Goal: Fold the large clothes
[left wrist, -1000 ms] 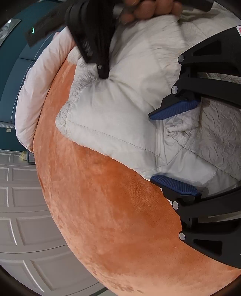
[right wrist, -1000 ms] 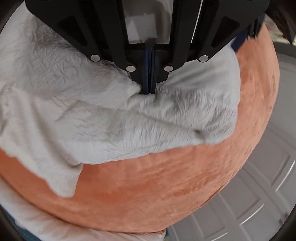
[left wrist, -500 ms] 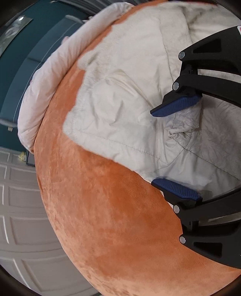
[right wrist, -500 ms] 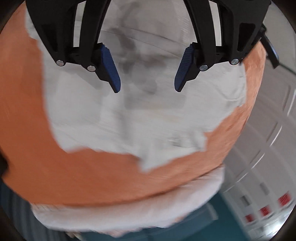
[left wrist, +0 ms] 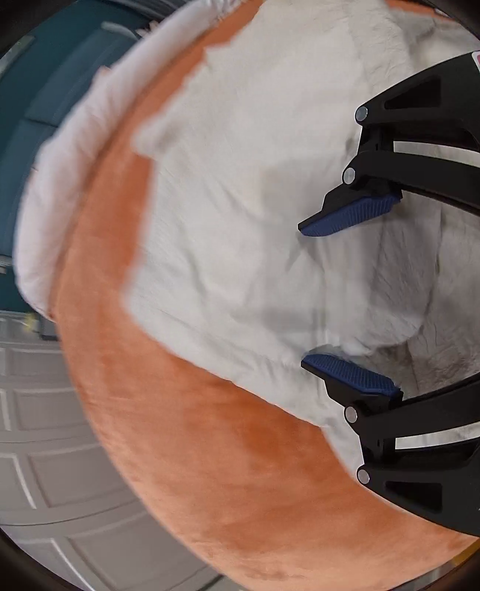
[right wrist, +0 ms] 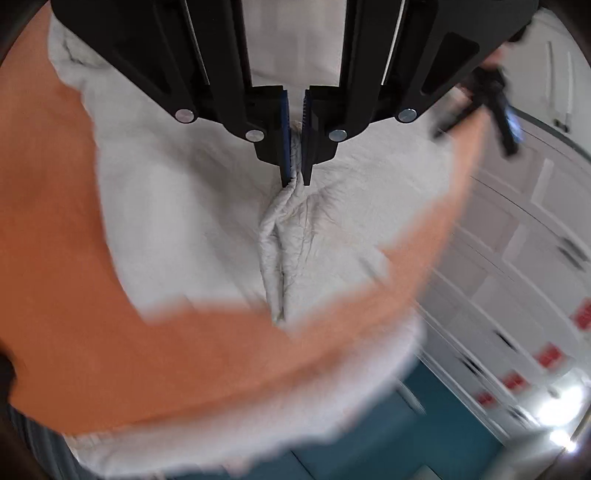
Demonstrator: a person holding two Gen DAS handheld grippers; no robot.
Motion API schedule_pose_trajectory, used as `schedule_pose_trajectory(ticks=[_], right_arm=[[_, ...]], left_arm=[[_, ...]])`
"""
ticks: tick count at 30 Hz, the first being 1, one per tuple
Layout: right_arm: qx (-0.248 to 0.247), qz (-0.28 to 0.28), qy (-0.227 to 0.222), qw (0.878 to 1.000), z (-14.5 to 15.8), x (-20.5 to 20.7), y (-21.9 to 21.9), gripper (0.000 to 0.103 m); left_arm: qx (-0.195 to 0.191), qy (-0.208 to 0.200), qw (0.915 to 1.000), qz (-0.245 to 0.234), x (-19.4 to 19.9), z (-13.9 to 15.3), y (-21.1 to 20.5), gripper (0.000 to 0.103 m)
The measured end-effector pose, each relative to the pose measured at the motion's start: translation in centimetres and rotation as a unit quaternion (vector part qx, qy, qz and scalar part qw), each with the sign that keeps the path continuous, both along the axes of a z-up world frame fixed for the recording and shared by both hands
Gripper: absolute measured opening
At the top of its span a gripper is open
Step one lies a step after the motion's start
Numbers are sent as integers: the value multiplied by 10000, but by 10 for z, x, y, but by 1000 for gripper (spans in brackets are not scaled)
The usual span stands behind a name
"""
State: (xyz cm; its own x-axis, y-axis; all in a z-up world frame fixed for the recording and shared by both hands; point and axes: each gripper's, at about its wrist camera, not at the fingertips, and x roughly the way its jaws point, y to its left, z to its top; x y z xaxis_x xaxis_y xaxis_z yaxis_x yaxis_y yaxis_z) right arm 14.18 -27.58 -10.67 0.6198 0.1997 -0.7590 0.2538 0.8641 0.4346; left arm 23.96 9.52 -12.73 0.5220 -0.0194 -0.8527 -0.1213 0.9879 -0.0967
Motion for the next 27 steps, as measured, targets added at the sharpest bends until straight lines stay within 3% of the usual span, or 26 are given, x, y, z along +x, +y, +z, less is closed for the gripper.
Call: schedule_pose_trajectory(ticks=[1,3,6,11,15,18,20,22,25,27], right_arm=[[-122,109,402,9991,-24,5,3,4],[-167,190,447,9987,-38,4,7,5],[-385,38,381,9985,-15,5,11,10],[-856,-395,-245,9952,34,-4,9,16],[-610,124,-520,9967,58,38,15,15],[-600,578,-183,9964,39,80,35,15],[-721,618,494,9943,-11,92,39,9],[-454,605,482,9960,-36,78,35,1],[-212,265,393,9987,-29,53,26,0],[-542,78,179,9983,-8,33,21,1]], left_arm=[[18,-48,10000,23,-4,-5,0,68],[180,-90,9998,10,-6,-4,-3,68],[97,-81,9999,36,-7,10,1,62],[-340,-800,9962,24,-4,63,5,62],[-547,-954,9937,-201,33,83,-20,64],[-263,-690,9966,-366,52,63,-44,64],[-144,-290,9984,-457,59,33,-51,67],[98,-346,9973,-645,51,10,-53,74],[110,-379,9972,-629,43,12,-42,75],[125,-362,9977,-557,39,14,-29,75]])
